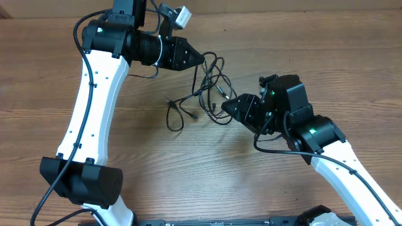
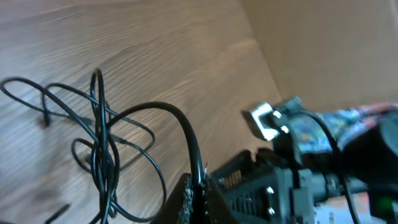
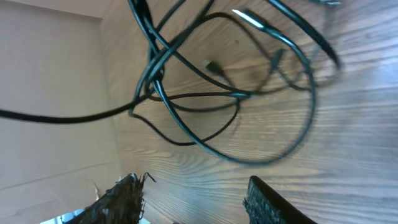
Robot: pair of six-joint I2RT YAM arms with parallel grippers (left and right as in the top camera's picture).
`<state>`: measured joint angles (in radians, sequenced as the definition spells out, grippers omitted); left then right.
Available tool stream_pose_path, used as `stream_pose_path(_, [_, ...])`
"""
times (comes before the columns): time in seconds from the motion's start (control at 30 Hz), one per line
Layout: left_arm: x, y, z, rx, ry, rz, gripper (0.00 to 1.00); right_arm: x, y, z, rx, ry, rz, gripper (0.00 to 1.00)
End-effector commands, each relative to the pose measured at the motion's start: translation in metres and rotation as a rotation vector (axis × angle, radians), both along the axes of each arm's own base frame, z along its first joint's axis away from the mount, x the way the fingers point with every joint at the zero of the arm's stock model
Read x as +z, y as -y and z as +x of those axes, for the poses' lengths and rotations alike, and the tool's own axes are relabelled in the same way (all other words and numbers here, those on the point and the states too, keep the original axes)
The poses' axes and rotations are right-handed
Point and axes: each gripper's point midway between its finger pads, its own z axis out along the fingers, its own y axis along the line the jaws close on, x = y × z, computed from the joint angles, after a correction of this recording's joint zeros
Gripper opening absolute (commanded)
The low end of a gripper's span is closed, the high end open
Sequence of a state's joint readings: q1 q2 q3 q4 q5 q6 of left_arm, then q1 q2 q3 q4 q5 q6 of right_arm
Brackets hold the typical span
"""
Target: Untangle cables
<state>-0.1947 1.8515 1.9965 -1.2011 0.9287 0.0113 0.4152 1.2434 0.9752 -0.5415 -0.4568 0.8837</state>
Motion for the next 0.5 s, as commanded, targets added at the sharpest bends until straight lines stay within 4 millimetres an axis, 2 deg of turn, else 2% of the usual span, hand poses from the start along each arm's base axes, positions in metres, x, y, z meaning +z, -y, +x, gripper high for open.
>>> stream_pose_path(0.0, [0.036, 0.010, -0.018, -0.149, 0.154, -0.126, 0.04, 0.006, -0.009, 0.002, 0.030, 0.019, 0.037, 0.52])
stream_pose_path(0.23, [0.049, 0.018, -0.028, -0.209, 0.163, -0.209, 0.04, 0.010, -0.014, 0.017, 0.025, 0.074, 0.055, 0.50])
stream_pose_path(0.37, [0.054, 0.023, -0.034, -0.237, 0.157, -0.246, 0.04, 0.005, -0.016, 0.022, 0.009, 0.058, 0.060, 0.40])
stream_pose_path(0.47, [0.056, 0.026, -0.037, -0.250, 0.154, -0.261, 0.04, -0.003, -0.017, 0.024, -0.050, -0.029, 0.092, 0.36])
